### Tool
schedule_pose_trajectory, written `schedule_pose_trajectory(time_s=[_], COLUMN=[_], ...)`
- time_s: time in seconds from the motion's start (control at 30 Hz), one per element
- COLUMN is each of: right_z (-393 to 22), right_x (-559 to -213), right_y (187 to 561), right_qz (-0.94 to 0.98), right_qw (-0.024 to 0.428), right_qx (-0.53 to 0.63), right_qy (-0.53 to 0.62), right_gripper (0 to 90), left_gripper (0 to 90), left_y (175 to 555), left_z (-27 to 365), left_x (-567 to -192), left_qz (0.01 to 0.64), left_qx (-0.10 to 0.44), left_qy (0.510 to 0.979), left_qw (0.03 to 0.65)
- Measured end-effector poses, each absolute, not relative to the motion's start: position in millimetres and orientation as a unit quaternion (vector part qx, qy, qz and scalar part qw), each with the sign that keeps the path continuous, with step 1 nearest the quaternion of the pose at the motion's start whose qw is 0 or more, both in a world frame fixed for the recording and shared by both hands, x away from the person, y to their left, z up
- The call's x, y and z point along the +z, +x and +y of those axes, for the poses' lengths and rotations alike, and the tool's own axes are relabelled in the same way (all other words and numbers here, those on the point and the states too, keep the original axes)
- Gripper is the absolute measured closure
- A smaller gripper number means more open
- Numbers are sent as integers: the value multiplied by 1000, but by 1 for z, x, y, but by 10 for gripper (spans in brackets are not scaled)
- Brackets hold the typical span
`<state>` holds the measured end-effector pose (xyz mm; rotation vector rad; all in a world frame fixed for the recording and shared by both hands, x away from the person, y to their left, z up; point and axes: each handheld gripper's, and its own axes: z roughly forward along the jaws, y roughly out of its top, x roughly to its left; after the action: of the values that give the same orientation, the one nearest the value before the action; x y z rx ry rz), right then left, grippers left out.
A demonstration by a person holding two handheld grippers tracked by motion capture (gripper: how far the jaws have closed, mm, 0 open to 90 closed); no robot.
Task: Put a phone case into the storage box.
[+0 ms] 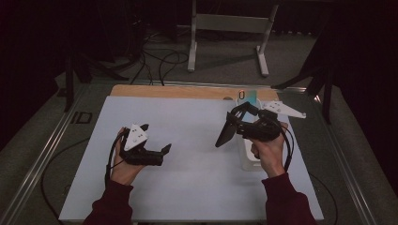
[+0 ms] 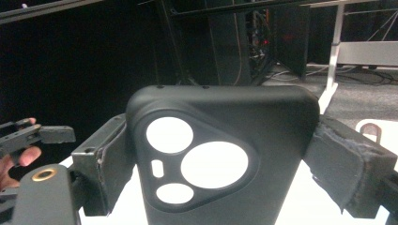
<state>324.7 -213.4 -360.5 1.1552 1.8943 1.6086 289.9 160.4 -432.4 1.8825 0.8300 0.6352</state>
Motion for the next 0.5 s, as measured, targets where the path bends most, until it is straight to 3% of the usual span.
schedule_pose_trajectory(time_s=[0.5], right_z=[-223], right_x=[-360], right_y=[333], right_qz=[667], right_qw=[207], right_qx=[579], right_qy=[421], right_gripper=[140], left_gripper=[0], left_y=[284], left_z=[187], left_x=[-443], left_qz=[364], left_qx=[268], left_qy=[761], left_qw=[466])
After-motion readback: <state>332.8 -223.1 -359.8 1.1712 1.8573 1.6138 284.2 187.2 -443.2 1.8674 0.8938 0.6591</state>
